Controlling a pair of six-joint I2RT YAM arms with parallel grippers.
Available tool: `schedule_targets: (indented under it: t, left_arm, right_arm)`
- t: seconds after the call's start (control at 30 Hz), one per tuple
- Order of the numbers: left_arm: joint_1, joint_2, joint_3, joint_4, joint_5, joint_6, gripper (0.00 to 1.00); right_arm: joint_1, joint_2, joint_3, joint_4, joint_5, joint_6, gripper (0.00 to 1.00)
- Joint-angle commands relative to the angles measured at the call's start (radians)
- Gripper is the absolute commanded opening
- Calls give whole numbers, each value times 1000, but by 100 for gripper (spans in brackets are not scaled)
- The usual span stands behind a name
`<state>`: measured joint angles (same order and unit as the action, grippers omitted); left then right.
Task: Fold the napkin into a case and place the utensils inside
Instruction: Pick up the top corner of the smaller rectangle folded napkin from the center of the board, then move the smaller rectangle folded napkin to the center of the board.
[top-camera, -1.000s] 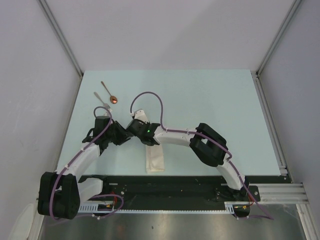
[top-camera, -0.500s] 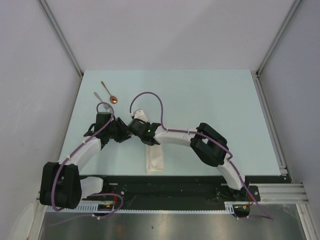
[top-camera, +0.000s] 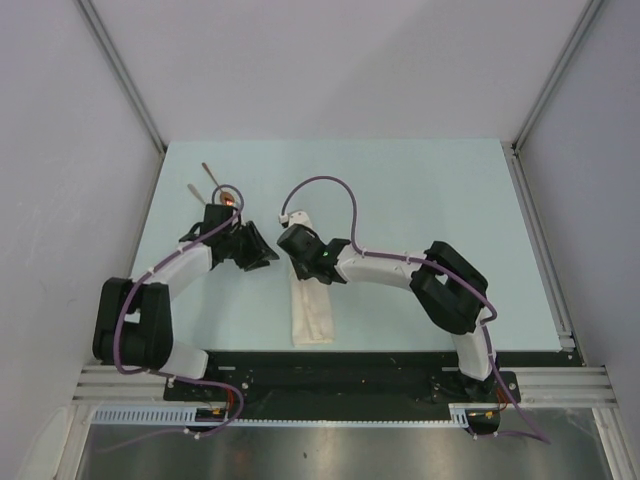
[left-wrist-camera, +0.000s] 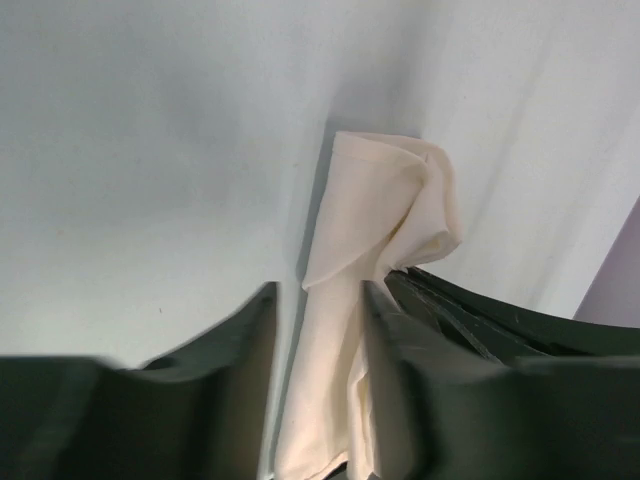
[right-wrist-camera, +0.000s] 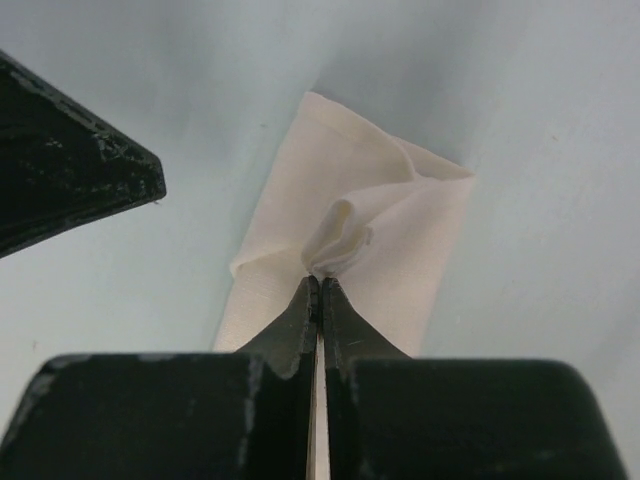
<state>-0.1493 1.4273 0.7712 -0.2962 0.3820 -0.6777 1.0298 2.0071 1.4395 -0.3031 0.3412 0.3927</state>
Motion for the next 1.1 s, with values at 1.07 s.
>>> schedule_targets:
  t: [1.07]
  left_arm:
    - [-221,-88,-152,158,-106,-226,30]
  right_arm:
    - [-103,-100,-113,130,-235,-18,0]
